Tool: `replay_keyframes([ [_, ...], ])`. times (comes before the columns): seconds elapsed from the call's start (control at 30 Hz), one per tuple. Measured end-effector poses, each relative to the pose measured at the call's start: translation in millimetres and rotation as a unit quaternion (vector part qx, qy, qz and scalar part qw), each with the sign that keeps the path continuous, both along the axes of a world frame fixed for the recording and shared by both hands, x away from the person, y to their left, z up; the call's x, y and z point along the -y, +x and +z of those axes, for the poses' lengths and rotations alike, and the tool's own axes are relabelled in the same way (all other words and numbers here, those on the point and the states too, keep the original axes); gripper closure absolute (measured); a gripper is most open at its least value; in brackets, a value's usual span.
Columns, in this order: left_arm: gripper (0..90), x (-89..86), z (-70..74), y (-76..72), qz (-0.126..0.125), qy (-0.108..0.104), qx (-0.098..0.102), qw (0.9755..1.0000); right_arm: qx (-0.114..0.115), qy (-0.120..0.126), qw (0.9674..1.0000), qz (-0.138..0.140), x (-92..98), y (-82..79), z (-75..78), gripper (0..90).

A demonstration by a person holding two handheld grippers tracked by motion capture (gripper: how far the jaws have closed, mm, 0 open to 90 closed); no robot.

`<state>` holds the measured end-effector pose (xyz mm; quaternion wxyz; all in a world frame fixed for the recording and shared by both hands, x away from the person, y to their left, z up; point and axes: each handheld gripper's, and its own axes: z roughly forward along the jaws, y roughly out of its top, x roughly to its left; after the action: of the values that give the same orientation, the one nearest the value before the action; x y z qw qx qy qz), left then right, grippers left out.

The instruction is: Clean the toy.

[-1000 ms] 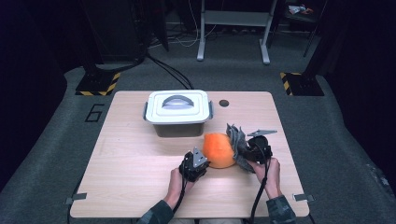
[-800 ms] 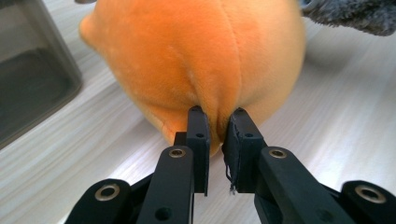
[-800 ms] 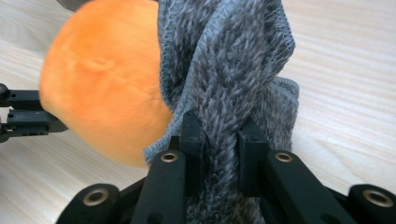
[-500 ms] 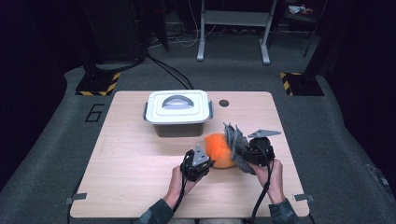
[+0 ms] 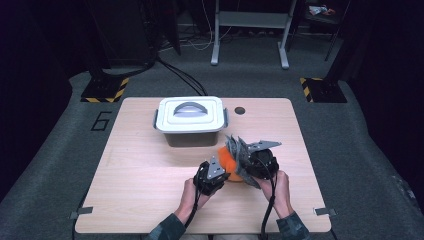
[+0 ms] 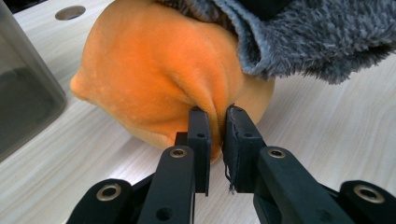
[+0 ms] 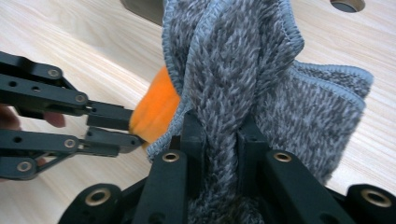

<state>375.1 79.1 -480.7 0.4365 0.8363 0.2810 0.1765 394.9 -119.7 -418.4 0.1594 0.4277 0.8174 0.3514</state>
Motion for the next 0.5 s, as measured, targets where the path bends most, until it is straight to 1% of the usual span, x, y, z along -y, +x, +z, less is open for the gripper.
replay_keyframes([
  [0.03, 81.1, -0.7, -0.4, 0.1, 0.0, 0.001, -0.002, 1.0, -0.002, 0.001, 1.0, -0.005, -0.1, 0.2, -0.7, 77.2],
  [0.1, 81.0, -1.7, -1.6, 0.7, 0.004, -0.002, -0.004, 1.0, -0.001, -0.001, 1.0, -0.003, 1.4, 1.1, -1.5, 77.3],
  [0.13, 81.0, -2.3, -2.2, 0.9, 0.005, -0.002, -0.004, 1.0, 0.002, -0.003, 1.0, -0.004, 1.7, 1.4, -2.1, 77.4],
  [0.2, 81.0, -3.1, -3.5, 1.0, 0.008, -0.004, -0.006, 0.9999, 0.0, -0.003, 0.9999, -0.01, 2.8, 1.4, -2.7, 77.4],
  [0.27, 81.0, -4.4, -4.2, 1.2, 0.009, -0.004, -0.007, 0.9999, 0.002, -0.009, 0.9998, -0.015, 5.3, 1.7, -3.5, 77.4],
  [0.3, 81.0, -4.6, -4.5, 1.4, 0.009, -0.005, -0.007, 0.9999, 0.004, -0.008, 0.9999, -0.014, 7.5, 2.5, -4.3, 77.4],
  [0.33, 81.0, -5.0, -4.9, 1.4, 0.01, -0.007, -0.009, 0.9999, 0.001, -0.006, 0.9998, -0.02, 8.3, 2.4, -4.6, 77.4],
  [0.37, 81.0, -4.9, -5.7, 1.5, 0.013, -0.01, -0.006, 0.9998, -0.001, -0.005, 0.9997, -0.023, 10.9, 2.8, -5.2, 77.4],
  [0.4, 81.0, -5.4, -5.7, 1.6, 0.011, -0.011, -0.011, 0.9998, 0.002, -0.008, 0.9996, -0.026, 13.3, 3.7, -6.1, 77.4],
  [0.5, 81.0, -6.2, -6.9, 1.8, 0.014, -0.013, -0.01, 0.9998, 0.0, -0.009, 0.9993, -0.036, 21.0, 5.1, -8.7, 77.4],
])
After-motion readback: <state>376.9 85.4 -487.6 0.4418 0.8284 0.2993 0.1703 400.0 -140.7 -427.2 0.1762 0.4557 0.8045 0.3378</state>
